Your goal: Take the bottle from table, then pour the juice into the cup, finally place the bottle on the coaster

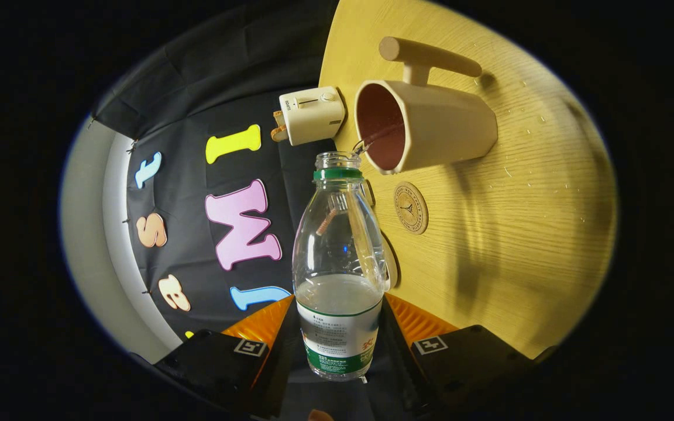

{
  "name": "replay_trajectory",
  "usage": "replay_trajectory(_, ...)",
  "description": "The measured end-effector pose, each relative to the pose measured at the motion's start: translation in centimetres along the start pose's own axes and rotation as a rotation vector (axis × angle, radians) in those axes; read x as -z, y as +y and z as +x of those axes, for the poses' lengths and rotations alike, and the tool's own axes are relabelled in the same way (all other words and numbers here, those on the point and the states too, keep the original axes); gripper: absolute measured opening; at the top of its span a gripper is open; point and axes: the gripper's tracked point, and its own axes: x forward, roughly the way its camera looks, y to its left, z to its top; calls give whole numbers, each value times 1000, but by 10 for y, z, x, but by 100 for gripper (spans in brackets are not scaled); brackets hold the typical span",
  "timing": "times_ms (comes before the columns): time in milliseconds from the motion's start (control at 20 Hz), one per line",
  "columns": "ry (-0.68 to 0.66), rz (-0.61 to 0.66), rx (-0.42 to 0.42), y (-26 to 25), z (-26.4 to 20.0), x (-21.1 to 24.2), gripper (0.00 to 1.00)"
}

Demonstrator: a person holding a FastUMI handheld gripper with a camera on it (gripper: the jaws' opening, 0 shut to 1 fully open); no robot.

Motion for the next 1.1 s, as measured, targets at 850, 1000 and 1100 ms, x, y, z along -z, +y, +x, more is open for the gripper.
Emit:
replay_trajectory(850, 5, 106, -25, 12, 10, 6, 76)
replay_trajectory(1000, 4, 128, -32, 14, 8, 5, 75)
replay_trajectory(1100, 4, 141, -35, 16, 9, 5, 76)
